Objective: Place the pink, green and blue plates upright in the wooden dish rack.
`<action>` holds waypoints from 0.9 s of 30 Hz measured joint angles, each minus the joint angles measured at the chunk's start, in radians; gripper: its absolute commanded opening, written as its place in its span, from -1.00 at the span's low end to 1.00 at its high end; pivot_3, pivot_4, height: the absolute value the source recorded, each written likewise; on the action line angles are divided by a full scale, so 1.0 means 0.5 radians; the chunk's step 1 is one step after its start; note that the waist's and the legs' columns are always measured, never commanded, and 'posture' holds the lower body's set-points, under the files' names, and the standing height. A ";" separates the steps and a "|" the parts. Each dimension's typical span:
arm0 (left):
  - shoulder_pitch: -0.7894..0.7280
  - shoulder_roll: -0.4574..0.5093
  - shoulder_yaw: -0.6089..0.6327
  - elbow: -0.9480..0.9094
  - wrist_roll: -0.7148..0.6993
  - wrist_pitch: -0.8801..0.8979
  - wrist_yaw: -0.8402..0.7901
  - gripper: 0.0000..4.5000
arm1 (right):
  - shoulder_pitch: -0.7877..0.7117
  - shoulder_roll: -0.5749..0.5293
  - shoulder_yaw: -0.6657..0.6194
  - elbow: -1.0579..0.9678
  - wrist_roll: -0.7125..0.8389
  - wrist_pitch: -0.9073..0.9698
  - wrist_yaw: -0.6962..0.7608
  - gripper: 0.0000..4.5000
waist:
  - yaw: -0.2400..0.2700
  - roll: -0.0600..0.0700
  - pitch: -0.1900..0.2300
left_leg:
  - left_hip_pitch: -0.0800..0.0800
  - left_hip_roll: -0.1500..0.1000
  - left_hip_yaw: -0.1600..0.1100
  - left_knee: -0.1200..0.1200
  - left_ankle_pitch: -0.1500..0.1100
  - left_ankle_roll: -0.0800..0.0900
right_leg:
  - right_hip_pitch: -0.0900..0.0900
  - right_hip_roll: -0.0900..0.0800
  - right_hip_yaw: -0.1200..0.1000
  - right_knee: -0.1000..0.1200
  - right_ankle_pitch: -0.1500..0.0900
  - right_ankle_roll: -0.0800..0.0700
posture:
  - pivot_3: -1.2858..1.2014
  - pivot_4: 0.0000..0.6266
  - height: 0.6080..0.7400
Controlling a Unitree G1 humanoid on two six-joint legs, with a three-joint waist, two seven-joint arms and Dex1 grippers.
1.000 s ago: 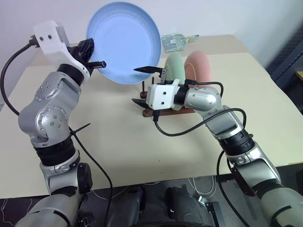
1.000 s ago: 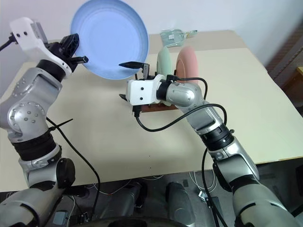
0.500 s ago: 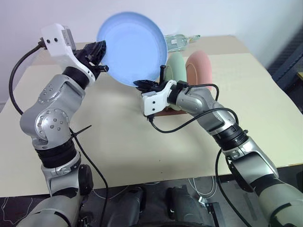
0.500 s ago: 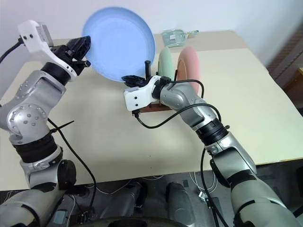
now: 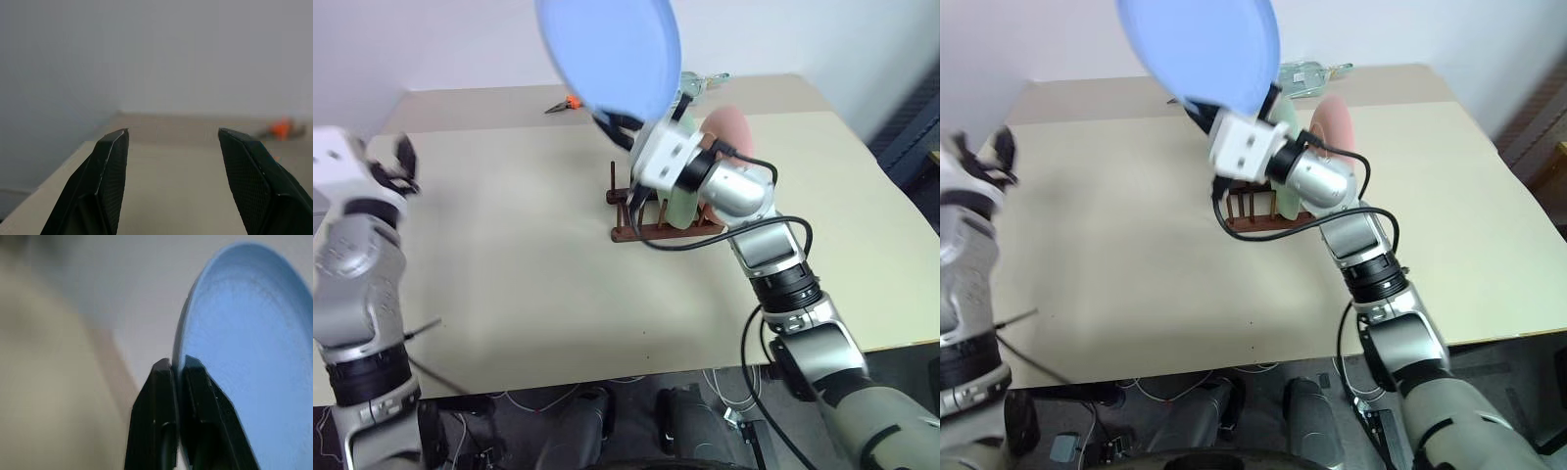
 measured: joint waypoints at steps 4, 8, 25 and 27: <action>0.289 -0.153 -0.240 -0.071 0.078 -0.233 -0.189 0.31 | 0.093 0.140 -0.267 -0.506 1.013 0.811 -0.050 -1.00 | 0.022 0.000 -0.001 | 0.004 0.001 -0.002 -0.003 -0.011 0.017 | -0.002 -0.001 0.000 -0.003 0.000 -0.001 | 0.03 -0.52 0.81; 0.479 -0.283 -0.445 -0.100 0.022 -0.308 -0.424 0.31 | 0.326 0.237 -0.363 -0.713 1.616 1.350 -0.326 -1.00 | 0.017 0.003 0.000 | 0.007 0.001 0.000 -0.008 -0.011 0.017 | -0.001 -0.001 0.002 -0.001 0.000 -0.003 | 0.03 -0.52 0.81; 0.606 -0.267 -0.642 -0.207 -0.039 -0.267 -0.828 0.31 | 0.429 0.397 -0.561 -0.347 1.874 1.710 -0.931 -1.00 | 0.003 0.010 0.001 | 0.008 0.002 0.002 -0.016 -0.008 0.014 | -0.003 -0.001 0.003 -0.002 -0.001 -0.006 | 0.03 -0.52 0.81; 0.606 -0.269 -0.643 -0.215 -0.039 -0.264 -0.833 0.32 | 0.403 0.394 -0.565 -0.292 1.865 1.723 -0.942 -0.85 | 0.003 0.010 0.001 | 0.008 0.002 0.002 -0.017 -0.007 0.016 | -0.003 -0.001 0.003 -0.003 -0.001 -0.006 | 0.03 -0.52 0.81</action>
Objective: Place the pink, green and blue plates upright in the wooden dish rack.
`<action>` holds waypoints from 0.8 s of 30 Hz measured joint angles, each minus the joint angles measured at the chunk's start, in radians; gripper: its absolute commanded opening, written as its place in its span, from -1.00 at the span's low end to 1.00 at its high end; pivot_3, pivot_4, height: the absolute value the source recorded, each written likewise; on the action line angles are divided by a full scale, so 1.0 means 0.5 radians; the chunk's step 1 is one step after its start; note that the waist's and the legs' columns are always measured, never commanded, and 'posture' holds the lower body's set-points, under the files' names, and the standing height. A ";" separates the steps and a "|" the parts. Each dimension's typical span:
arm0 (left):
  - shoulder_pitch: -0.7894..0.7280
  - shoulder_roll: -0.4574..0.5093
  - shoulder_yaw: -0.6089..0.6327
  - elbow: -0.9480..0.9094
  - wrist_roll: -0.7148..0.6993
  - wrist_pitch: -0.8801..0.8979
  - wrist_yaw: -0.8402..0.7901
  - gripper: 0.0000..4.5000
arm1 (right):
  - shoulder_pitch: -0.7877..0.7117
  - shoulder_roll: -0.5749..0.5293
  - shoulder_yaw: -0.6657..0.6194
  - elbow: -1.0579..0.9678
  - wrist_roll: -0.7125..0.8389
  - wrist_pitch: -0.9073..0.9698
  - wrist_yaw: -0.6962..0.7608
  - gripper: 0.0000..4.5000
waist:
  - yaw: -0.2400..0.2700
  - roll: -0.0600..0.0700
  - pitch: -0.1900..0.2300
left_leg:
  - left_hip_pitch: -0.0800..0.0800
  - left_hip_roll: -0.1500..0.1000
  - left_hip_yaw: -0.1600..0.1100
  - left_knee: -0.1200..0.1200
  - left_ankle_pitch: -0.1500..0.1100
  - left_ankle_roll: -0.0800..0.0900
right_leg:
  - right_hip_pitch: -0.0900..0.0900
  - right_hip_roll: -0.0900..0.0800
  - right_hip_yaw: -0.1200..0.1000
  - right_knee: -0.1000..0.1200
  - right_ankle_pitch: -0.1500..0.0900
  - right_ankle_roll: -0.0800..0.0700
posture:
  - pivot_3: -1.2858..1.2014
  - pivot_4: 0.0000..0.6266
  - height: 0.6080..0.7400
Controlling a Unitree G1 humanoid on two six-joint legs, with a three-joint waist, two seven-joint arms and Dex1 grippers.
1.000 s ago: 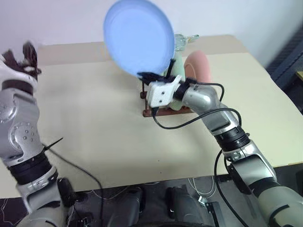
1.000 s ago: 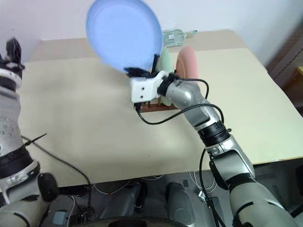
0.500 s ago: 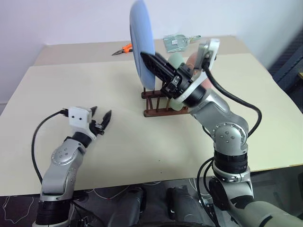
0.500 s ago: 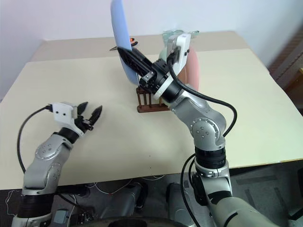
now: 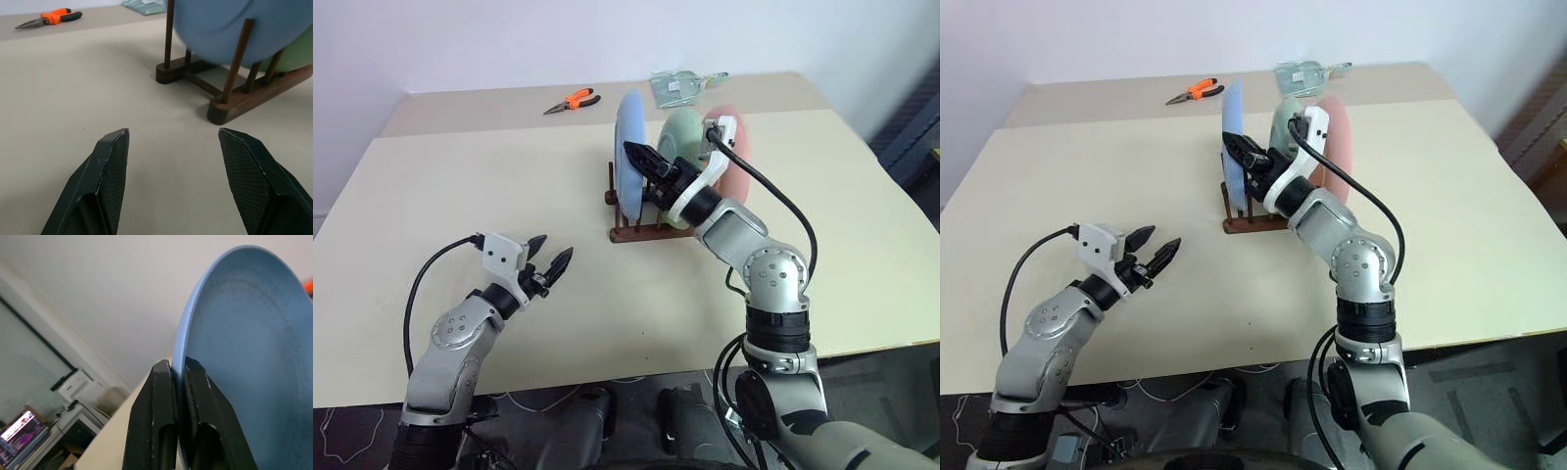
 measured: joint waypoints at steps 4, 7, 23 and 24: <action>0.004 -0.004 -0.017 -0.018 0.001 0.001 -0.003 0.33 | -0.054 -0.009 0.006 0.047 -0.066 0.004 -0.001 -0.07 | 0.000 0.000 0.000 | 0.000 0.000 0.000 0.000 0.000 0.000 | 0.000 0.000 0.000 0.000 0.000 0.000 | 0.03 -0.52 0.81; 0.011 -0.010 -0.022 -0.020 0.001 0.002 -0.001 0.33 | -0.062 -0.045 0.040 0.047 -0.150 -0.002 0.028 0.58 | 0.000 0.000 0.000 | 0.000 0.000 0.000 0.000 -0.001 -0.001 | 0.000 0.000 0.000 0.000 0.000 0.000 | 0.03 -0.52 0.81; -0.011 -0.014 -0.082 -0.021 0.006 0.012 -0.037 0.33 | -0.162 -0.849 0.403 -0.237 -0.956 -0.402 0.709 0.55 | 0.018 -0.001 0.000 | 0.000 0.000 0.000 0.001 -0.001 -0.001 | 0.004 -0.002 -0.003 -0.004 0.000 0.000 | 0.03 -0.52 0.81; -0.024 -0.010 -0.102 -0.020 0.009 0.021 -0.045 0.33 | -0.135 -0.912 0.383 -0.249 -0.981 -0.432 0.752 0.41 | 0.019 -0.001 0.000 | 0.000 0.000 0.000 0.001 -0.001 -0.001 | 0.005 -0.002 -0.003 -0.005 0.000 0.000 | 0.03 -0.52 0.81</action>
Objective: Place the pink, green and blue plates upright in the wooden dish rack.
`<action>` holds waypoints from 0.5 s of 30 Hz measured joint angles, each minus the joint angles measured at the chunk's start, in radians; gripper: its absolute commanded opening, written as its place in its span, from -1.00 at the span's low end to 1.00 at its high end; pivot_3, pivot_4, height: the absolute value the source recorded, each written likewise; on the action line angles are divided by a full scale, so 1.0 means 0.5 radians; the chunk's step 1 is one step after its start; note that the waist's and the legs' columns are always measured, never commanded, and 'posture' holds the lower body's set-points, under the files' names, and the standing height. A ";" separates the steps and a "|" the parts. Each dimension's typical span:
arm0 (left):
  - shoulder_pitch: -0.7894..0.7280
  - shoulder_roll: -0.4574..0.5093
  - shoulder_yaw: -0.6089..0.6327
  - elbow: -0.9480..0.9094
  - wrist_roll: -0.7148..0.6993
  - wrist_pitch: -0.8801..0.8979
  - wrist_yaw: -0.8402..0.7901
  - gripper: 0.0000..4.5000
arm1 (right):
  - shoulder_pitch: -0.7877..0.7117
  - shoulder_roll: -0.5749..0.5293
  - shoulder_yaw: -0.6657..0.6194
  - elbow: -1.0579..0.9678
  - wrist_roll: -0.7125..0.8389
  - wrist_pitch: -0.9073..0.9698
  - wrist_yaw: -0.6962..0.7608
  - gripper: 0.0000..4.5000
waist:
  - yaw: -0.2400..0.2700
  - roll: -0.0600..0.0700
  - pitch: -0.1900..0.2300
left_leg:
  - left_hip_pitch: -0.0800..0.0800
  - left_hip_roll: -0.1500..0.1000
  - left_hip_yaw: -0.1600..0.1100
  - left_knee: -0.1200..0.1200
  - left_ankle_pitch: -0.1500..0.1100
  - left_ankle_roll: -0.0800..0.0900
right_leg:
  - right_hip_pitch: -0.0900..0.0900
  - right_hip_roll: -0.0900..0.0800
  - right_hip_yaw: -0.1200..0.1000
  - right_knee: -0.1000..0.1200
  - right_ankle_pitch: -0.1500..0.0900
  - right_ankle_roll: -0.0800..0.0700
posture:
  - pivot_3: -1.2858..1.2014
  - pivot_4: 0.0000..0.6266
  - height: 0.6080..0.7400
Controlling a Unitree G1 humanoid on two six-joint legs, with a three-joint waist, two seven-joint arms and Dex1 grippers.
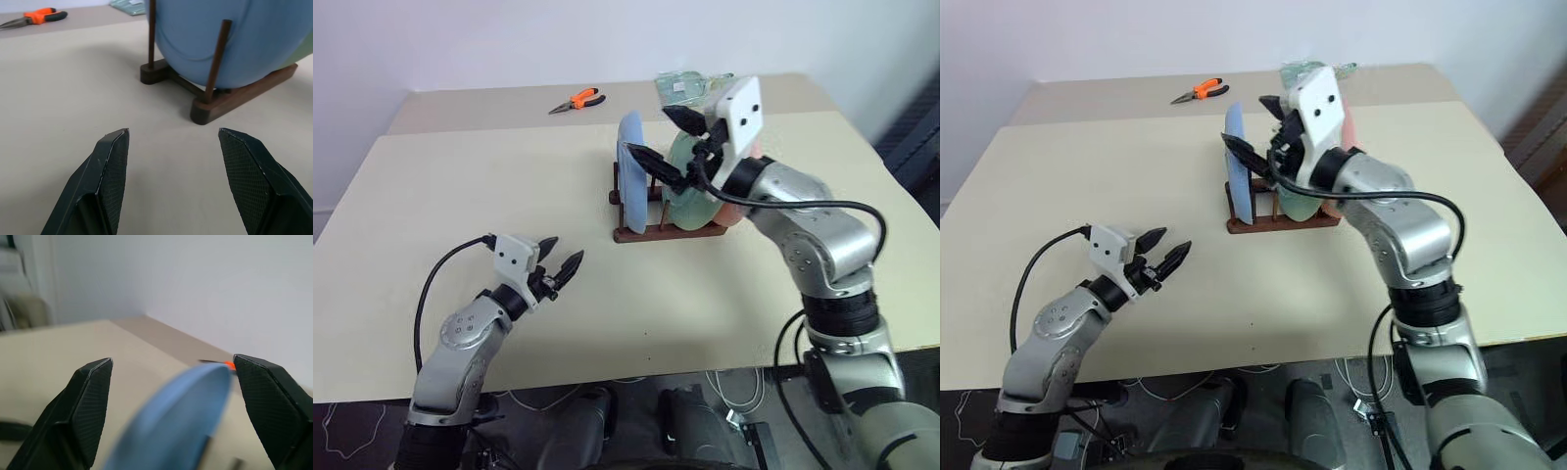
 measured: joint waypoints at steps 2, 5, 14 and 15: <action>-0.025 0.004 -0.035 -0.001 0.001 0.010 -0.029 0.33 | 0.101 -0.190 -0.073 -0.034 -0.024 -0.044 0.142 -0.03 | 0.008 -0.001 0.000 | 0.000 0.000 -0.001 0.001 0.000 0.001 | 0.002 -0.001 -0.003 -0.003 0.000 0.000 | 0.03 -0.52 0.81; -0.064 0.028 -0.085 -0.009 0.001 0.025 -0.080 0.33 | 0.329 -0.495 -0.296 -0.108 0.015 -0.029 0.348 -0.73 | 0.020 0.000 0.001 | -0.003 0.000 0.000 0.001 -0.001 0.003 | 0.001 -0.002 -0.003 -0.004 0.000 0.001 | 0.03 -0.52 0.81; -0.278 0.027 -0.370 -0.041 -0.006 0.093 -0.310 0.33 | 0.989 -0.888 -0.410 -0.477 -0.167 -0.025 0.591 -0.98 | 0.005 0.002 0.002 | -0.006 0.006 0.005 0.010 -0.002 0.002 | 0.002 -0.003 -0.006 -0.004 -0.005 -0.007 | 0.03 -0.52 0.81; -0.297 0.026 -0.379 -0.032 -0.005 0.095 -0.322 0.33 | 1.001 -0.889 -0.400 -0.478 -0.214 -0.041 0.581 -0.98 | 0.002 0.002 0.002 | -0.006 0.006 0.005 0.011 -0.002 0.003 | 0.002 -0.003 -0.006 -0.004 -0.005 -0.007 | 0.03 -0.52 0.81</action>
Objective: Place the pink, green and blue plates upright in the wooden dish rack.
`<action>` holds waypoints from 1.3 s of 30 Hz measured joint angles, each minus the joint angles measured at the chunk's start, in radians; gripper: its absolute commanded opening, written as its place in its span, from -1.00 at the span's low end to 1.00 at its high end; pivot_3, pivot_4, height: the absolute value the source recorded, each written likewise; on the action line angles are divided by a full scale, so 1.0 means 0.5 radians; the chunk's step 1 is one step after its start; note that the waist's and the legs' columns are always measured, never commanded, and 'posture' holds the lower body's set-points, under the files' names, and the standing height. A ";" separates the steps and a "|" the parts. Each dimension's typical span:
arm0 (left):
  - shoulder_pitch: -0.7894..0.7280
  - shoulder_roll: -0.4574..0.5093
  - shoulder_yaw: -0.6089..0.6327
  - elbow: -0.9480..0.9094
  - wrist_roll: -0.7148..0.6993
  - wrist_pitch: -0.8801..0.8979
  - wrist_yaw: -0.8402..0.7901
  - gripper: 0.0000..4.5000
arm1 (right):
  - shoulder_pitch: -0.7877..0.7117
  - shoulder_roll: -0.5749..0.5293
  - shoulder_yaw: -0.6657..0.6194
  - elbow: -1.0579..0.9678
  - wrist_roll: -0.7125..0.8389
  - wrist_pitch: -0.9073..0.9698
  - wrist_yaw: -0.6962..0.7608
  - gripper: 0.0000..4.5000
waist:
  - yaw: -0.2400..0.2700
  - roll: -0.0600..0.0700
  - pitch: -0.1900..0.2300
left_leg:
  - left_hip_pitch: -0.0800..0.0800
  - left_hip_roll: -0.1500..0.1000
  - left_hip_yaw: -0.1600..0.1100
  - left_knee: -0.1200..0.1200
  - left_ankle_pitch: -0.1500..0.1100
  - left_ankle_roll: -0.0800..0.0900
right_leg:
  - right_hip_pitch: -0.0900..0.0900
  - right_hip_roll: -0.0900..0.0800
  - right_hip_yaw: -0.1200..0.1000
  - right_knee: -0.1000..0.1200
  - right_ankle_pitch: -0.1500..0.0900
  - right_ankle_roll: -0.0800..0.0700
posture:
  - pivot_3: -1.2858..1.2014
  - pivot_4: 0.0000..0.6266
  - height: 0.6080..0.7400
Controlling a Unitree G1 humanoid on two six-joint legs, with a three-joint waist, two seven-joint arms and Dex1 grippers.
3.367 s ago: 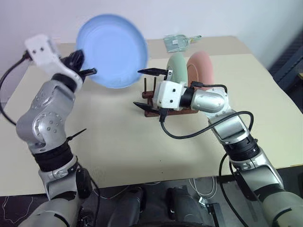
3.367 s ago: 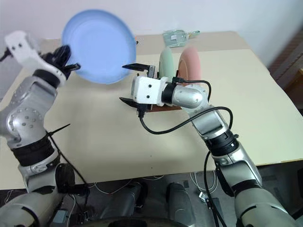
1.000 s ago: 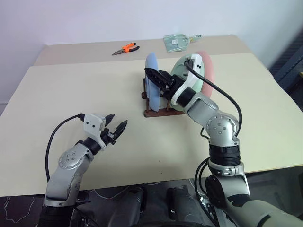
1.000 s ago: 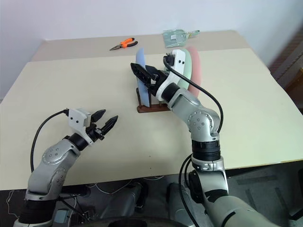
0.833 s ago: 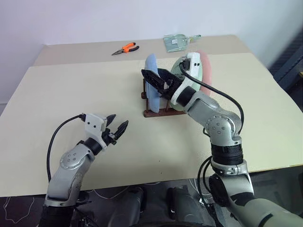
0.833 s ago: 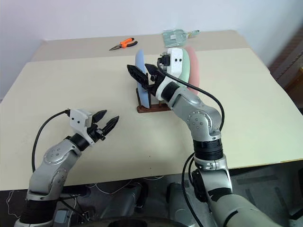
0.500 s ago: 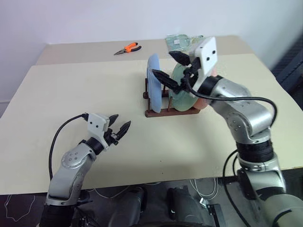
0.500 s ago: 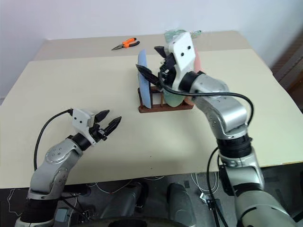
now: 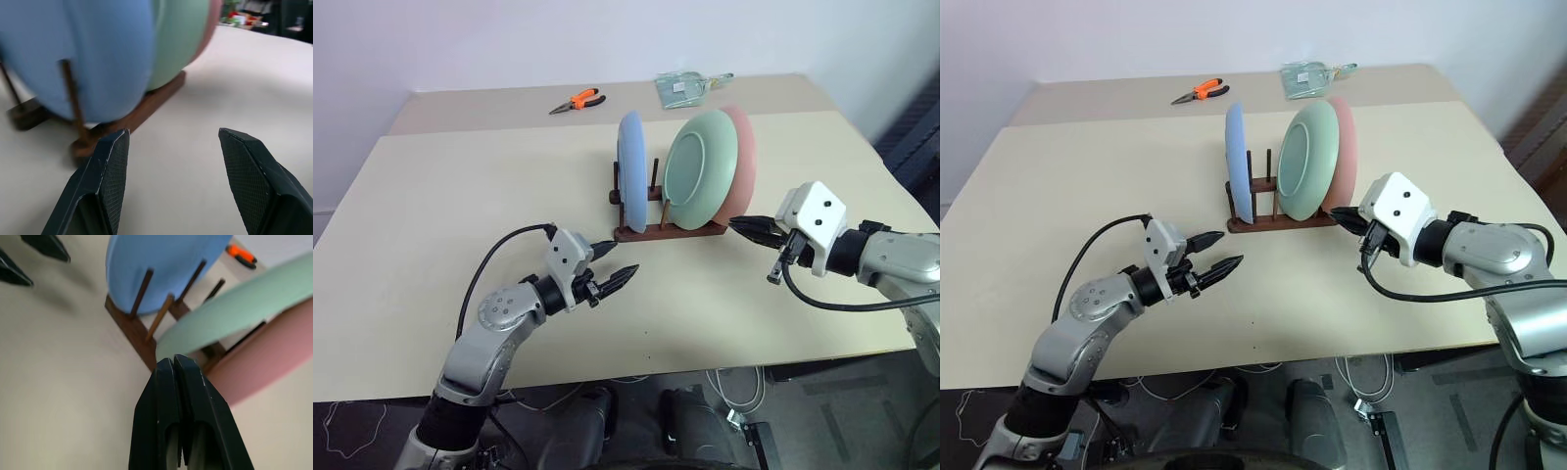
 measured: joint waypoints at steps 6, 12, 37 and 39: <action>-0.023 -0.011 -0.021 0.043 0.007 0.000 -0.033 0.33 | -0.042 0.039 0.158 0.133 -0.266 -0.118 -0.077 -0.98 | -0.001 0.000 0.001 | -0.001 0.000 0.000 0.001 0.000 0.001 | -0.001 0.000 0.000 0.000 0.000 0.001 | 0.03 -0.52 0.81; 0.003 -0.015 -0.019 0.038 0.020 -0.001 -0.017 0.33 | -0.188 0.147 0.286 0.285 -0.396 -0.216 -0.093 -0.98 | -0.002 0.000 0.001 | -0.002 0.000 0.000 0.003 0.000 0.001 | -0.001 0.000 0.000 0.000 0.001 0.001 | 0.03 -0.52 0.81; 0.105 0.041 0.011 0.007 0.055 -0.013 0.005 0.33 | 0.013 0.026 0.015 0.281 -0.323 -0.262 0.250 -0.98 | 0.050 0.000 0.001 | -0.004 0.000 0.000 0.008 -0.003 0.005 | 0.000 0.001 -0.001 0.001 0.001 0.001 | 0.03 -0.52 0.81; 0.119 0.085 0.064 0.058 0.075 -0.044 0.000 0.33 | 0.182 0.018 -0.055 0.277 -0.279 -0.259 0.303 -0.98 | 0.050 0.001 0.001 | -0.004 0.000 0.000 0.010 -0.003 0.004 | 0.000 0.000 -0.001 0.001 0.001 0.001 | 0.03 -0.52 0.81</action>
